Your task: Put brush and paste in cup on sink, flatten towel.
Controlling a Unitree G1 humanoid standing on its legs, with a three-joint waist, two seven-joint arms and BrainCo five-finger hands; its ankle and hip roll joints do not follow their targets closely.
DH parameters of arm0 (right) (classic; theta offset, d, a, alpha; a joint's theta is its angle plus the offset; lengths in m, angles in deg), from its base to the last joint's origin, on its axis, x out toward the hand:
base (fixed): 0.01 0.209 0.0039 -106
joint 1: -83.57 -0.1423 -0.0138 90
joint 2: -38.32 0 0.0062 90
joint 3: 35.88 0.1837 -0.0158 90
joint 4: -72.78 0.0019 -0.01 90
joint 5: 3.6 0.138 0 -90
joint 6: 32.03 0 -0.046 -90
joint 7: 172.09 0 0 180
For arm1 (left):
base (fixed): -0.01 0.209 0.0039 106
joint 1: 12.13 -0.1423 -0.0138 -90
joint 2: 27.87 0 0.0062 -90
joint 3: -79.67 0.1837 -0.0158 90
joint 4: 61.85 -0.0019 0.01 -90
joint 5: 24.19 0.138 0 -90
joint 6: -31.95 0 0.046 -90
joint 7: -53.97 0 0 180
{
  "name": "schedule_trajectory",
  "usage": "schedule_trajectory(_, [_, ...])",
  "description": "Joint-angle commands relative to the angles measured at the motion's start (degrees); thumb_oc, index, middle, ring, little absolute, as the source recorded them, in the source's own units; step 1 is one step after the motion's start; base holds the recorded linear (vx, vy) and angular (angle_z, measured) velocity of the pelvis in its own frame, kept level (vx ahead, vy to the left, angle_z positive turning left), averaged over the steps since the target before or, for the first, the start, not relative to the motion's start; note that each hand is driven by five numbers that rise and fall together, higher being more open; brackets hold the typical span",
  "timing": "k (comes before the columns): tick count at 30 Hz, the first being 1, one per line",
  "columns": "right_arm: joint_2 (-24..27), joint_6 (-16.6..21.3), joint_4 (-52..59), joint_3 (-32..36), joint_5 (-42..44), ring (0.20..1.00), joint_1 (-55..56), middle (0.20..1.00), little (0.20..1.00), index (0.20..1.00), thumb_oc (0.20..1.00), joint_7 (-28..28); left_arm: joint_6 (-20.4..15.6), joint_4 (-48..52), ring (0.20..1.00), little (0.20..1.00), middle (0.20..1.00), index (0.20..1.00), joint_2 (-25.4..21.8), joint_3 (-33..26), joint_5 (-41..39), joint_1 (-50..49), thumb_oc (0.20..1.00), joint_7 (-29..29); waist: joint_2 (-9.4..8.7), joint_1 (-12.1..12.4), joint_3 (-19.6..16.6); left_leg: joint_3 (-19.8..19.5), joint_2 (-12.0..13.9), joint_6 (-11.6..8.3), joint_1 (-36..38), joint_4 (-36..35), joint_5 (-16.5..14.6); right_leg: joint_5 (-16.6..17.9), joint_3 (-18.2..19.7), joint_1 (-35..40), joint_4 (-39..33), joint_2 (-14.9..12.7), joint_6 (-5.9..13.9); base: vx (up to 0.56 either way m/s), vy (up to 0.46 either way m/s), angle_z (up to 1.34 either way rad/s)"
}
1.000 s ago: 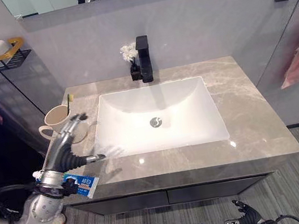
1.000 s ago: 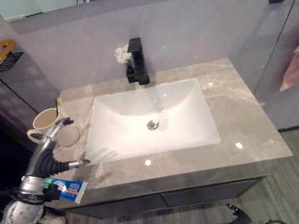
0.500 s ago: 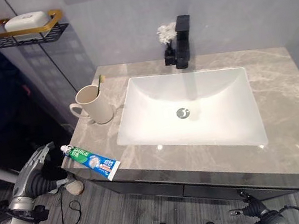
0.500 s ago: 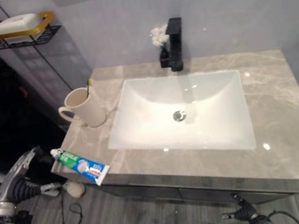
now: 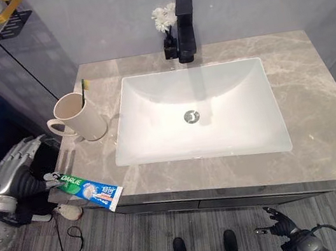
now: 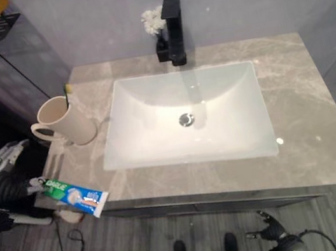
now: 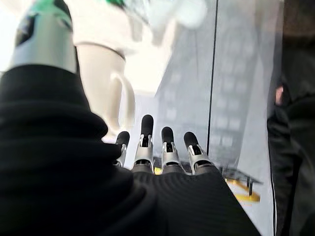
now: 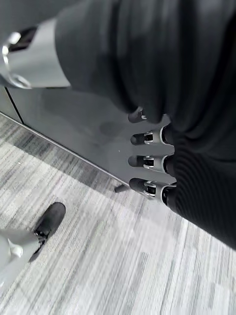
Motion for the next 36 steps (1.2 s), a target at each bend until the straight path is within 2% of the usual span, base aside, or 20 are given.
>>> schedule_trajectory(1, [-0.3, 1.9, -0.1, -0.7, -1.3, 1.000, 0.4, 1.000, 1.000, 1.000, 1.000, 0.8, -0.9, -0.3, 1.000, 1.000, 1.000, 1.000, -3.8, -4.6, -0.3, -0.4, 1.000, -3.4, -3.73, -0.1, -2.1, -1.7, -0.4, -2.70, -1.1, 0.4, -1.7, 10.4, 1.7, 0.3, 0.3, -10.5, 7.81, -0.03, 0.078, -0.09])
schedule_trajectory(4, [-0.3, 1.5, 0.3, -0.7, -1.9, 1.000, -0.1, 1.000, 1.000, 1.000, 1.000, 1.0, -0.9, 1.1, 1.000, 1.000, 1.000, 1.000, -0.2, -7.9, -4.1, -2.6, 1.000, -4.3, -4.23, 0.0, -1.1, 1.0, -0.3, -2.40, -0.2, 0.4, -1.8, 12.2, 1.1, -1.0, 1.6, -10.3, 7.81, -0.08, 0.076, -0.23])
schedule_trajectory(6, [-0.5, 1.2, 0.0, -1.2, -2.2, 1.000, -0.9, 1.000, 1.000, 1.000, 1.000, 0.7, -0.3, 2.3, 1.000, 1.000, 1.000, 1.000, 1.7, -9.5, -5.2, -4.0, 1.000, -4.3, -4.08, 1.0, -0.2, 3.0, 0.5, -1.85, -0.1, 0.4, -1.5, 8.5, -2.4, -2.1, 5.9, -8.2, 7.37, -0.15, 0.130, -0.51])
schedule_trajectory(7, [-0.6, 1.3, -0.2, -1.5, -2.2, 1.000, -1.0, 1.000, 1.000, 1.000, 1.000, 0.5, -0.5, 2.6, 1.000, 1.000, 1.000, 1.000, 2.8, -10.1, -5.8, -4.7, 1.000, -3.7, -3.85, 0.7, 0.2, 3.4, 0.7, -1.70, 0.3, 0.4, -1.4, 5.4, -1.4, -2.1, 8.3, -6.3, 6.38, -0.06, 0.090, -0.56])
schedule_trajectory(8, [-0.6, 1.3, -0.2, -1.5, -2.2, 1.000, -1.0, 1.000, 1.000, 1.000, 1.000, 0.5, -0.5, 2.6, 1.000, 1.000, 1.000, 1.000, 2.8, -10.1, -5.8, -4.7, 1.000, -3.7, -3.86, 0.7, 0.1, 3.4, 0.8, -1.70, 0.3, 0.4, -1.4, 5.4, -1.4, -2.2, 8.3, -6.3, 6.37, -0.03, 0.104, -0.53])
schedule_trajectory(10, [-0.1, 1.8, 0.2, -2.3, -2.0, 1.000, -0.9, 1.000, 1.000, 1.000, 1.000, -0.5, -0.7, 2.9, 1.000, 1.000, 1.000, 1.000, 5.6, -10.2, -7.5, -5.0, 1.000, -2.4, -3.04, 0.8, 0.6, 4.4, 1.2, -0.60, 0.9, 0.4, -0.4, -3.3, -0.3, -2.7, 17.4, 1.6, 2.96, -0.10, 0.161, -0.38])
schedule_trajectory(12, [-0.2, 2.0, -0.4, -2.7, -1.8, 1.000, -0.3, 1.000, 1.000, 1.000, 1.000, -1.0, -0.4, 3.4, 1.000, 1.000, 1.000, 1.000, 6.5, -10.0, -7.7, -5.1, 1.000, -1.5, -3.29, 0.8, 0.3, 4.5, 0.6, -0.25, 1.3, 0.4, -0.4, -6.7, 0.2, -1.8, 19.7, 5.3, 1.70, -0.08, 0.088, -0.33])
schedule_trajectory(13, [-0.3, 2.0, -0.6, -2.9, -1.7, 1.000, -0.2, 1.000, 1.000, 1.000, 1.000, -1.1, -0.3, 3.0, 1.000, 1.000, 1.000, 1.000, 7.3, -9.9, -7.6, -5.1, 1.000, -1.4, -3.40, 0.9, 0.0, 4.5, 0.5, -0.15, 0.9, 0.4, 0.1, -7.3, 0.9, -1.8, 19.9, 7.2, 1.00, -0.05, 0.028, -0.35])
schedule_trajectory(17, [0.1, 1.9, -1.5, -3.9, -1.7, 1.000, 0.0, 1.000, 1.000, 1.000, 1.000, -1.4, 0.3, 0.7, 1.000, 1.000, 1.000, 1.000, 9.5, -7.9, -7.7, -3.9, 1.000, -1.0, -4.41, 1.1, -0.4, 4.4, -0.9, -0.34, 1.1, 0.4, 0.9, -7.1, 3.7, 0.9, 13.6, 9.3, -1.14, -0.01, -0.018, -0.08])
schedule_trajectory(20, [1.0, 1.7, -1.7, -3.5, -1.6, 1.000, 0.6, 1.000, 1.000, 1.000, 1.000, -1.5, 0.1, -0.1, 1.000, 1.000, 1.000, 1.000, 11.2, -6.2, -8.7, -2.6, 1.000, -0.5, -4.29, 1.0, -0.5, 3.7, -1.7, -0.20, 1.8, 1.0, 0.8, -6.5, 4.9, 2.3, 10.0, 9.9, -1.84, 0.01, -0.022, -0.04])
schedule_trajectory(22, [2.4, 1.7, -0.2, -2.8, -1.0, 1.000, 1.1, 1.000, 1.000, 1.000, 1.000, -1.5, 0.2, -0.4, 1.000, 1.000, 1.000, 1.000, 11.7, -4.3, -9.0, -0.8, 1.000, -0.1, -4.21, 0.2, 0.8, 3.0, -2.6, -0.45, -0.5, 7.6, -1.0, -5.8, 4.9, 2.9, 8.8, 9.1, -2.41, -0.06, -0.019, 0.23])
schedule_trajectory(24, [3.5, 1.8, 0.9, -2.3, -0.5, 1.000, 1.5, 1.000, 1.000, 1.000, 1.000, -1.6, 0.2, 0.6, 1.000, 1.000, 1.000, 1.000, 11.8, -2.8, -8.7, 0.5, 1.000, 0.1, -4.08, -0.1, 2.0, 2.7, -3.0, -2.15, -2.9, 11.8, -1.7, -5.5, 4.3, 3.2, 8.4, 8.4, -2.97, -0.11, -0.011, 0.38])
schedule_trajectory(26, [4.1, 1.8, 1.2, -1.7, -0.5, 1.000, 1.7, 1.000, 1.000, 1.000, 1.000, -1.3, 0.1, 0.9, 1.000, 1.000, 1.000, 1.000, 11.8, -1.1, -8.6, 2.6, 1.000, 0.1, -4.00, -0.8, 2.9, 4.0, -0.5, -4.43, -5.3, 14.6, -1.2, -5.7, 3.1, 3.5, 8.1, 7.4, -3.10, -0.11, 0.002, 0.33])
schedule_trajectory(27, [4.1, 1.8, 1.1, -1.3, -0.5, 1.000, 2.0, 1.000, 1.000, 1.000, 1.000, -1.0, 0.1, 1.1, 1.000, 1.000, 1.000, 1.000, 11.7, -0.4, -8.5, 3.3, 1.000, 0.3, -3.99, -1.4, 2.9, 5.5, 1.5, -4.84, -5.9, 14.8, -0.7, -5.7, 2.4, 3.8, 7.7, 6.8, -3.09, -0.06, 0.051, 0.58])
schedule_trajectory(28, [4.1, 1.6, 1.1, -0.8, -0.4, 1.000, 2.2, 1.000, 1.000, 1.000, 1.000, -0.9, -0.1, 0.8, 1.000, 1.000, 1.000, 1.000, 11.4, 0.2, -8.3, 3.6, 1.000, 0.4, -4.06, -1.3, 2.7, 4.4, 2.9, -4.81, -6.1, 14.2, -0.4, -5.5, 2.4, 4.1, 7.3, 6.4, -2.97, -0.03, 0.077, 0.66])
schedule_trajectory(31, [4.0, 1.7, 0.0, -0.6, 0.2, 1.000, 1.8, 1.000, 1.000, 1.000, 1.000, -0.2, -0.2, 1.1, 1.000, 1.000, 1.000, 1.000, 10.8, 0.5, -8.9, 3.0, 1.000, -0.5, -4.75, -0.5, 2.2, -3.1, 5.4, -4.64, -6.3, 13.3, 0.4, -5.4, 3.4, 4.0, 7.7, 4.8, -2.40, 0.01, 0.133, 0.17])
schedule_trajectory(32, [4.1, 1.6, -0.5, -0.4, 0.3, 1.000, 1.6, 1.000, 1.000, 1.000, 1.000, 0.0, -0.2, 1.5, 1.000, 1.000, 1.000, 1.000, 10.6, 0.4, -9.0, 2.8, 1.000, -0.7, -4.68, -0.4, 2.0, -4.8, 7.0, -5.06, -6.1, 12.5, 1.1, -5.6, 3.5, 3.8, 8.0, 4.3, -2.19, 0.06, 0.282, -0.23])
schedule_trajectory(33, [4.1, 1.4, -2.0, -0.5, 0.3, 1.000, 1.0, 1.000, 1.000, 1.000, 1.000, 0.4, -0.2, 2.5, 1.000, 1.000, 1.000, 1.000, 10.3, -0.1, -9.7, 2.2, 1.000, -1.1, -4.16, 0.0, 1.9, -9.0, 10.8, -6.19, -4.8, 10.3, 3.3, -6.5, 4.0, 3.6, 9.1, 3.5, -1.77, 0.09, 0.326, -0.24])
schedule_trajectory(35, [4.2, 1.3, -3.2, -0.7, 0.3, 1.000, 0.2, 1.000, 1.000, 1.000, 1.000, 0.4, -0.2, 3.6, 1.000, 1.000, 1.000, 1.000, 10.0, -1.0, -10.5, 1.1, 1.000, -1.3, -3.32, 0.9, 1.7, -14.4, 11.1, -6.89, -2.8, 9.0, 3.0, -7.0, 5.2, 3.4, 10.1, 2.9, -0.94, 0.10, 0.296, -0.29])
schedule_trajectory(36, [4.5, 1.2, -3.2, -0.4, 0.2, 1.000, -0.2, 1.000, 1.000, 1.000, 1.000, 0.3, -0.5, 4.3, 1.000, 1.000, 1.000, 1.000, 10.1, -1.7, -11.0, 0.3, 1.000, -1.1, -2.90, 0.8, 1.5, -15.2, 10.5, -7.27, -1.8, 8.8, 1.8, -7.0, 5.9, 3.6, 10.4, 2.2, -0.44, 0.12, 0.285, -0.62])
